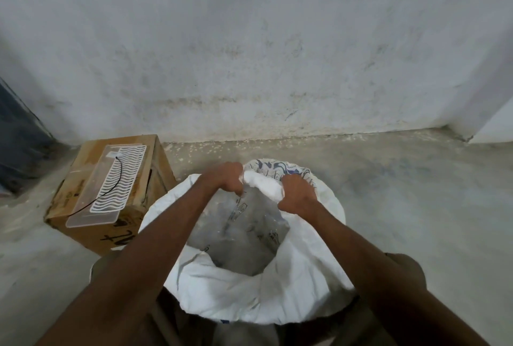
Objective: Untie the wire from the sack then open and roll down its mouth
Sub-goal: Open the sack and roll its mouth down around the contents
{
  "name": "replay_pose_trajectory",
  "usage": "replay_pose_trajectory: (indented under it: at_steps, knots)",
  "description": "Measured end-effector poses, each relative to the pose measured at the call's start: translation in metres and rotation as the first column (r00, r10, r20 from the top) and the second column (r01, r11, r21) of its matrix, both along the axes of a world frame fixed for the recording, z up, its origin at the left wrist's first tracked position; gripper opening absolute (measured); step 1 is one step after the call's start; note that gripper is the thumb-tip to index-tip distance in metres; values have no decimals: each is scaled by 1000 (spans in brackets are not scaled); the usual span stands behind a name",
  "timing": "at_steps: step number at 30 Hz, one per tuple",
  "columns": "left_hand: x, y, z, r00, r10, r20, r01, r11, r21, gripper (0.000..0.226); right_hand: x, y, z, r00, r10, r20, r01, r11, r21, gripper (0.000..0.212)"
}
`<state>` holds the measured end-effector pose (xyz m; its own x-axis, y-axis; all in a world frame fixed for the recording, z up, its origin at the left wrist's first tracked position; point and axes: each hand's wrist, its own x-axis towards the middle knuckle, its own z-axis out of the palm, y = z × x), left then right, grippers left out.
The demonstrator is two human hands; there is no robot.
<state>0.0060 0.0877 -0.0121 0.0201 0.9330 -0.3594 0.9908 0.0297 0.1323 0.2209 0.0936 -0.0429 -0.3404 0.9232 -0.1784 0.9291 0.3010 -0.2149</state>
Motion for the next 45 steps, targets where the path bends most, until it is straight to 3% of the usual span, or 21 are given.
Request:
replay_pose_trajectory:
  at_steps: [2, 4, 6, 8, 10, 13, 16, 17, 19, 21, 24, 26, 28, 31, 33, 35, 38, 40, 41, 43, 45]
  knots:
    - [11, -9, -7, 993, -41, -108, 59, 983, 176, 89, 6, 7, 6, 989, -4, -150, -5, 998, -62, 41]
    - [24, -18, -18, 975, -149, -165, 206, 885, 417, 88, 6, 14, 15, 972, -47, -229, 17, 991, -132, 29]
    - [34, -24, -27, 946, -269, -180, 324, 762, 560, 79, 4, 19, 27, 949, -130, -288, 35, 949, -313, 39]
    - [40, -24, -32, 943, -277, -183, 330, 733, 595, 68, 7, 21, 36, 953, -149, -264, 9, 885, -465, 56]
    - [47, -20, -33, 956, -230, -183, 293, 798, 527, 55, 12, 19, 38, 963, -99, -250, -34, 877, -479, 64]
    - [57, -10, -23, 977, -130, -171, 187, 909, 373, 32, 16, 2, 33, 977, 15, -214, -62, 975, -212, 65]
    - [51, 9, -7, 998, -16, -57, 29, 974, 224, 37, 12, -27, 10, 995, -77, 70, 70, 993, 91, 111]
    - [46, 16, 1, 1000, 3, -16, -1, 991, 130, 42, 10, -35, 3, 981, -135, 137, 115, 983, 144, 114]
    - [41, 27, 14, 999, -23, 27, 24, 999, -35, 51, 10, -37, -7, 972, -205, 112, 192, 975, 115, 95]
    - [43, 28, 15, 996, -91, -15, 91, 996, -16, 66, 14, -29, -2, 974, -225, -37, 225, 974, -6, 65]
    - [53, 12, -4, 952, -259, -161, 293, 923, 250, 106, 21, -7, 17, 936, -251, -248, 215, 963, -161, 50]
    - [60, 0, -16, 913, -372, -168, 409, 835, 368, 101, 24, 8, 31, 875, -315, -367, 169, 910, -378, 42]
    - [64, -3, -20, 915, -364, -176, 404, 828, 388, 81, 30, 18, 49, 862, -309, -402, 40, 831, -554, 38]
    - [67, 4, -13, 949, -229, -217, 300, 872, 388, 38, 35, 13, 64, 932, -153, -328, -1, 905, -426, 54]
    - [70, 10, -2, 986, -95, -140, 138, 930, 339, 33, 30, -1, 58, 976, -137, -168, 110, 981, -161, 78]
    - [69, 19, 12, 999, 42, 34, -49, 959, 278, 36, 25, -20, 47, 969, -246, 1, 245, 968, 48, 96]
    - [68, 30, 25, 980, 40, 195, -74, 983, 170, 35, 30, -27, 35, 933, -347, -92, 351, 936, 33, 76]
    - [71, 27, 21, 983, -63, 172, 35, 986, 164, 59, 40, -19, 38, 908, -359, -216, 355, 933, -60, 60]
    - [72, 21, 15, 980, -143, 135, 104, 960, 261, 76, 44, -14, 41, 893, -364, -266, 342, 931, -128, 54]
    - [76, 9, 1, 934, -355, 32, 281, 788, 549, 96, 49, -3, 53, 857, -377, -351, 274, 911, -309, 45]
    - [82, 3, -6, 863, -505, 11, 373, 652, 659, 91, 50, 4, 70, 843, -374, -386, 161, 861, -483, 49]
